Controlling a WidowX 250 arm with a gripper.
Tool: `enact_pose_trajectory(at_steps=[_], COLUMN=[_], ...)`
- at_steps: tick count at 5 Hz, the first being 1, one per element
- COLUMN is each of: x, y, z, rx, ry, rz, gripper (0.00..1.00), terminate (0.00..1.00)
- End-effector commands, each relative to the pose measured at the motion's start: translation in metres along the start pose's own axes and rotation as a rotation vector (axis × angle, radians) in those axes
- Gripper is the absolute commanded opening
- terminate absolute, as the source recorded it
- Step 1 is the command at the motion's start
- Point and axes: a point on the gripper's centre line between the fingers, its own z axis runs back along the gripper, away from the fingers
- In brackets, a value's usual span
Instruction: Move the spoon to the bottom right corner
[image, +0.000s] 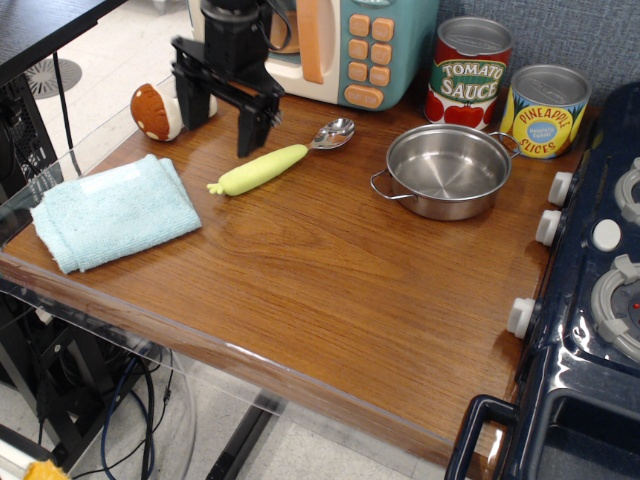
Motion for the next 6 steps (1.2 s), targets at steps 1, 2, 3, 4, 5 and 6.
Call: enact_pose_trajectory(at_steps=[1, 2, 3, 4, 5, 6], x=[0.024, 0.031, 0.033, 0.031, 0.026, 0.024], y=[-0.011, -0.013, -0.016, -0.023, -0.026, -0.027], z=[-0.003, -0.013, -0.022, -0.022, -0.020, -0.013], rx=[-0.068, -0.077, -0.131, -0.134, -0.119, -0.084], ry=[-0.033, -0.041, -0.045, -0.067, -0.059, -0.095], rz=[-0.101, -0.128, -0.156, -0.167, -0.180, -0.188], gripper=[1.00, 1.00, 1.00, 0.00, 0.00, 0.00], terminate=[0.00, 0.00, 0.00, 0.00, 0.00, 0.00])
